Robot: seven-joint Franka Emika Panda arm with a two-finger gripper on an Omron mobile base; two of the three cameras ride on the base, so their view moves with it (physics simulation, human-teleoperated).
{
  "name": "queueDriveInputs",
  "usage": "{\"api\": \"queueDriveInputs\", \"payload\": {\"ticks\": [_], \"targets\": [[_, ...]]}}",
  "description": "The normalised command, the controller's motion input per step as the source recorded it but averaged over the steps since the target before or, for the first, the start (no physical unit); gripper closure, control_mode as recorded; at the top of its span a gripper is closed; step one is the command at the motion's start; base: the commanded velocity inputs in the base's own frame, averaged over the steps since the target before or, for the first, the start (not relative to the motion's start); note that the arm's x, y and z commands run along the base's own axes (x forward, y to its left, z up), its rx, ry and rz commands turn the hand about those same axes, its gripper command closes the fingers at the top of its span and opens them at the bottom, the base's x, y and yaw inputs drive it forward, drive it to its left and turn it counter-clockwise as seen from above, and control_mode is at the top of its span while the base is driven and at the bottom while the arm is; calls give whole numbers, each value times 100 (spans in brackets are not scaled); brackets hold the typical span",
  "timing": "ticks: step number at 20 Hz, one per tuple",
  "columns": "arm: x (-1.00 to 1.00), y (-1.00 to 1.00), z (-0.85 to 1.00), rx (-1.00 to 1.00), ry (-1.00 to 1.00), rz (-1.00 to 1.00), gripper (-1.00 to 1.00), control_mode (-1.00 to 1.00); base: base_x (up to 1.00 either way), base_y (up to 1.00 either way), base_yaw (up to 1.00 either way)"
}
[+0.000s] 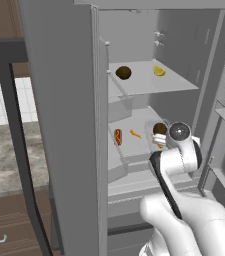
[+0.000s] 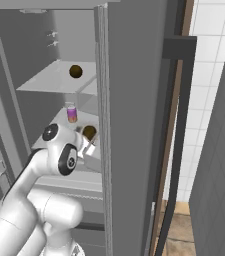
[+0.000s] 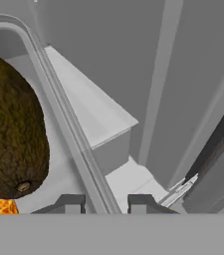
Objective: Place the tupperware on the second highest shelf of the fridge. Make space for the tupperware among the existing items by rearranging them on the shelves if needed. Close the fridge door when finished.
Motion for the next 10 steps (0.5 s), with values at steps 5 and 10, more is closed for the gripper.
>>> {"api": "queueDriveInputs", "payload": {"ticks": [5, 10], "targets": [[41, -11, 0, 0, 0, -13, 100, -100, 0, 0, 0], [21, -14, 0, 0, 2, -13, 100, -100, 0, 0, 0]]}}
